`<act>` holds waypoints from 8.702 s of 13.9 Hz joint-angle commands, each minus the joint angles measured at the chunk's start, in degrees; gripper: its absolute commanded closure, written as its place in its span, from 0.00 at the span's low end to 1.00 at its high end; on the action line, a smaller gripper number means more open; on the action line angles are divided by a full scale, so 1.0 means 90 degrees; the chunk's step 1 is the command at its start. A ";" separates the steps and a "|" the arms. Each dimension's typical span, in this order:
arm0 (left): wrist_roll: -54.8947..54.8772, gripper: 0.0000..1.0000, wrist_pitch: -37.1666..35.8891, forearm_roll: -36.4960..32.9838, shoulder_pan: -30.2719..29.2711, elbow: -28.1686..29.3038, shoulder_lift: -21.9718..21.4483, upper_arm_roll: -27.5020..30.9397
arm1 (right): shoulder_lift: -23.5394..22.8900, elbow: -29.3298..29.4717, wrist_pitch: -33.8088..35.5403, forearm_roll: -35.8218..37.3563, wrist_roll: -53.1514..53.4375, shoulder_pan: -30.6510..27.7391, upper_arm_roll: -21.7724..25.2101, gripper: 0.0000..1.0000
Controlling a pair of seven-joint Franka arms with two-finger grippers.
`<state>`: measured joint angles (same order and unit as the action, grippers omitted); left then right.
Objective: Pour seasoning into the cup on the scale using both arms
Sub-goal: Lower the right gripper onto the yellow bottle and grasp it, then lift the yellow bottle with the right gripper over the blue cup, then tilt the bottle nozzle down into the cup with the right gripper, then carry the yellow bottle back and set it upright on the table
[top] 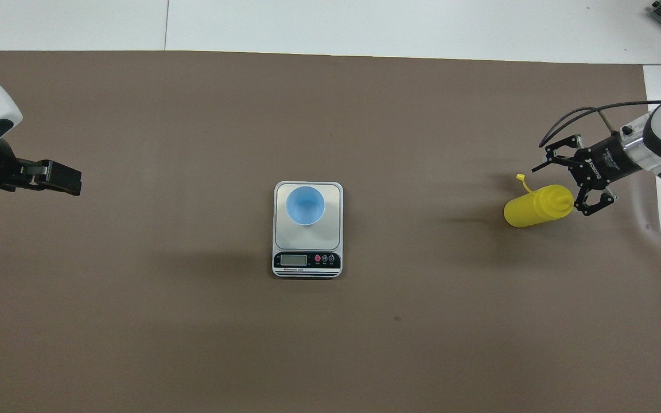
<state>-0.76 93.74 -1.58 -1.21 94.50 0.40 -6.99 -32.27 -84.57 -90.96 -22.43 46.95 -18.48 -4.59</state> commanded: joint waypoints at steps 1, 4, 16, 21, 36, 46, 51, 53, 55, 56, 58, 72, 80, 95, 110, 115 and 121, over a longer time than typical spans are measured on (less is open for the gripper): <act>-0.0082 0.00 -0.0211 0.0165 -0.0061 -0.0196 0.0004 0.0044 | 0.0293 -0.0572 0.0096 -0.0397 -0.0215 -0.0135 -0.0066 0.00; -0.0072 0.00 -0.0201 0.0361 -0.0061 -0.0295 -0.0025 0.0054 | 0.0421 -0.0838 0.0251 -0.0418 -0.0480 -0.0203 -0.0056 0.00; -0.0072 0.00 -0.0465 0.0361 -0.0149 -0.0403 -0.0064 0.0044 | 0.0762 -0.0926 0.0020 -0.0427 0.0395 -0.0145 -0.0095 1.00; -0.0053 0.00 -0.0445 0.0370 -0.0149 -0.0393 -0.0064 0.0035 | 0.1232 -0.0907 -0.1103 -0.0126 0.2709 0.0743 -0.0066 1.00; -0.0042 0.00 -0.0367 0.0390 -0.0139 -0.0236 -0.0132 0.0044 | 0.1271 -0.0516 -0.3291 0.5116 0.6521 0.3976 -0.0066 1.00; -0.0218 0.00 -0.0377 0.0380 -0.0149 -0.0227 -0.0132 0.0044 | 0.1212 -0.0731 -0.4562 0.7452 0.7312 0.4816 -0.0105 1.00; -0.0384 0.00 -0.0387 0.0234 -0.0130 -0.0236 -0.0122 0.0044 | 0.1193 -0.1237 -0.4835 0.9556 0.8256 0.5110 -0.0105 1.00; -0.0384 0.00 -0.0387 0.0234 -0.0139 -0.0227 -0.0123 0.0044 | 0.1164 -0.1482 -0.4816 1.0671 0.9086 0.5293 -0.0105 1.00; -0.0375 0.00 -0.0387 0.0234 -0.0139 -0.0236 -0.0132 0.0044 | 0.1105 -0.1502 -0.4728 1.1192 0.9450 0.5402 -0.0105 1.00; -0.0365 0.00 -0.0387 0.0234 -0.0139 -0.0236 -0.0132 0.0044 | 0.1095 -0.1502 -0.4670 1.1319 0.9529 0.5470 -0.0096 1.00; -0.0355 0.00 -0.0387 0.0234 -0.0130 -0.0227 -0.0132 0.0044 | 0.1076 -0.1502 -0.4407 1.1728 0.9743 0.5626 -0.0105 1.00; -0.0345 0.00 -0.0357 0.0234 -0.0110 -0.0197 -0.0132 0.0044 | 0.0939 -0.1668 -0.3625 1.3586 1.0145 0.6174 -0.0096 1.00; -0.0345 0.00 -0.0348 0.0234 -0.0110 -0.0197 -0.0132 0.0044 | 0.0929 -0.1571 -0.3536 1.3733 1.0223 0.6096 -0.0105 1.00; -0.0355 0.00 -0.0348 0.0234 -0.0110 -0.0197 -0.0132 0.0044 | 0.2062 -0.1610 -0.5148 0.8191 1.0184 0.4876 -0.0115 1.00; -0.0345 0.00 -0.0348 0.0234 -0.0110 -0.0188 -0.0142 0.0044 | 0.2218 -0.2156 -0.4271 -0.0111 0.5606 0.2212 -0.0105 1.00; -0.0345 0.00 -0.0348 0.0234 -0.0110 -0.0188 -0.0142 0.0044 | 0.2588 -0.2819 -0.3431 -0.1080 0.5089 0.1108 -0.0105 1.00; -0.0345 0.00 -0.0348 0.0234 -0.0110 -0.0188 -0.0142 0.0044 | 0.2785 -0.3591 -0.2765 -0.1998 0.2786 0.0140 -0.0105 1.00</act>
<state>-3.20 90.73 1.02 -1.75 91.79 0.12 -6.27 -9.50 -112.79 -115.78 -36.95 78.50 -14.72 -4.68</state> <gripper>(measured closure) 0.000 0.454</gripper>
